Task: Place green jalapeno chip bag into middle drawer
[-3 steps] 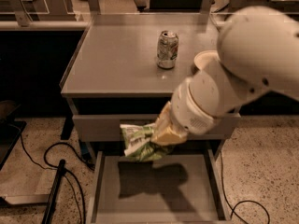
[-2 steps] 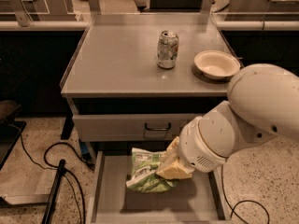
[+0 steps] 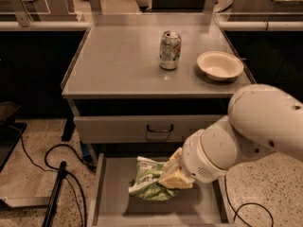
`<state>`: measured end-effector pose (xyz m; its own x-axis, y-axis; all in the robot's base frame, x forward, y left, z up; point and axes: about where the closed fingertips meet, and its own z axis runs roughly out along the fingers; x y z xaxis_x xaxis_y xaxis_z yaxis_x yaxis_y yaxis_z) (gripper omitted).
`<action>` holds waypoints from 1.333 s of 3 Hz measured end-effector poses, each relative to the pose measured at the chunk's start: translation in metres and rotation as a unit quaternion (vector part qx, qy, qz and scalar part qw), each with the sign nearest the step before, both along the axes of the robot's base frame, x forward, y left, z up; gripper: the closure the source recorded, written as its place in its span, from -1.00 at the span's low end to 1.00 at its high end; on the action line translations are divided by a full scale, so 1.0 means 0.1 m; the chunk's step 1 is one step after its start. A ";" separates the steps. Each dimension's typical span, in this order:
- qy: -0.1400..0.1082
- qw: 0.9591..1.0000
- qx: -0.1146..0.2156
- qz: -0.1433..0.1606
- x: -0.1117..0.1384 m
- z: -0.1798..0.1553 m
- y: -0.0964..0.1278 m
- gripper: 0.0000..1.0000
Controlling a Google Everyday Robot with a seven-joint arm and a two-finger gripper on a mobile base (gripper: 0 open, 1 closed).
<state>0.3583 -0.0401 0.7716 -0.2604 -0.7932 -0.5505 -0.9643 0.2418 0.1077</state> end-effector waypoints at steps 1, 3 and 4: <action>0.019 0.999 0.027 -0.018 0.10 -0.47 0.06 1.00; 0.067 0.995 0.070 -0.026 0.16 -1.14 0.26 1.00; 0.067 0.995 0.070 -0.026 0.16 -1.14 0.26 1.00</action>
Offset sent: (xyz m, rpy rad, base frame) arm 0.0315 0.0165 -0.1110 0.1256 0.1087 -0.0582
